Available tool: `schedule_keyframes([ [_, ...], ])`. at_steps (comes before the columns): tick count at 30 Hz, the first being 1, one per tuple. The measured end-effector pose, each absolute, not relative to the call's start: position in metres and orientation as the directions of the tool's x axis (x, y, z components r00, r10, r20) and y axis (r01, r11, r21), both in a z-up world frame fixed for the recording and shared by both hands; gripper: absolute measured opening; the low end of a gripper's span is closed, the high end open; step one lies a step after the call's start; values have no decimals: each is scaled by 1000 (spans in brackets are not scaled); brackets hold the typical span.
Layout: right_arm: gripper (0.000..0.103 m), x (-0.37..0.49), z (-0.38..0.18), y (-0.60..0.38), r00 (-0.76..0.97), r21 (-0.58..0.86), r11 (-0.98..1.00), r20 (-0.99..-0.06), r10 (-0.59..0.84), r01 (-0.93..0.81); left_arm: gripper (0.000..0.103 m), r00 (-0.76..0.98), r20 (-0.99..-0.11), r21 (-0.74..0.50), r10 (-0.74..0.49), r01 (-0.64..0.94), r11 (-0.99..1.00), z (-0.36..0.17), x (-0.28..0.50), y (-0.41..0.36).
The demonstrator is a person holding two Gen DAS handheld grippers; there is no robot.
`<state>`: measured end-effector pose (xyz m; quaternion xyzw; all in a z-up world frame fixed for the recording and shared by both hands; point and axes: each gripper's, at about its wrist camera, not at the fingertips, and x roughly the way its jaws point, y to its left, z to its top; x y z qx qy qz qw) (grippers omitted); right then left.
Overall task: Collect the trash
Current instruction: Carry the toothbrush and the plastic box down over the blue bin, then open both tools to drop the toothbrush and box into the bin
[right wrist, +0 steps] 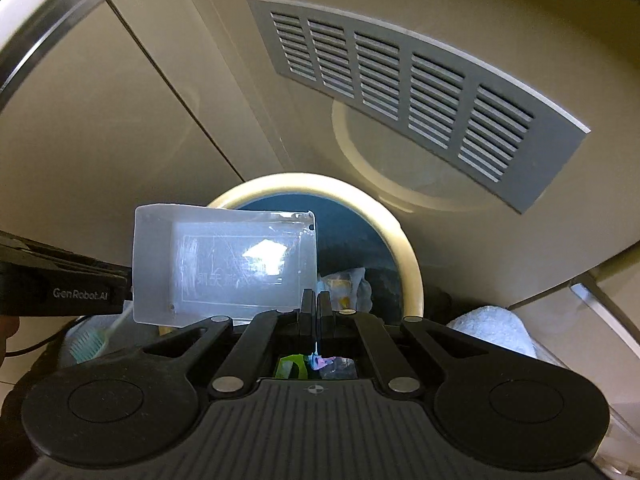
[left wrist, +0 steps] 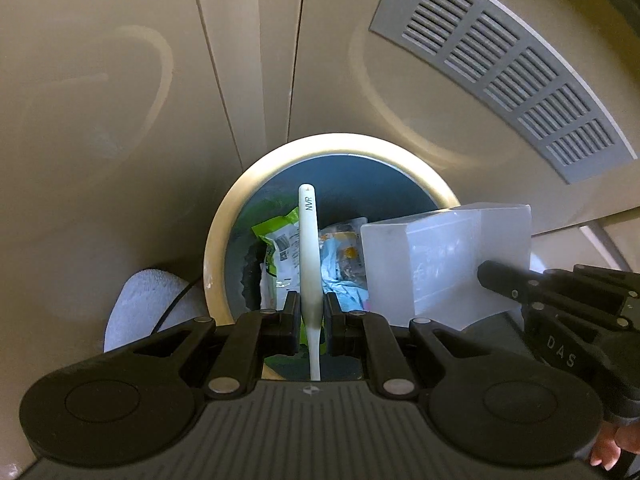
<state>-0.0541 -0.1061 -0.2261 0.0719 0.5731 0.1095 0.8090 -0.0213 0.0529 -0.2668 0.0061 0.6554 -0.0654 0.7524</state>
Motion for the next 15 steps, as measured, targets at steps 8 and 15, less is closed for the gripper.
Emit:
schedule_keyframes([
  [8,1,-42,-255,-98,260,217,973,-938,231,-80,12,93,-995,-19,-30,109,994,-292,-12,46],
  [15,4,-35,-262,-96,244,197,979,-949,202,-42,14,76,-997,7,-2,115,993,-309,-6,41],
])
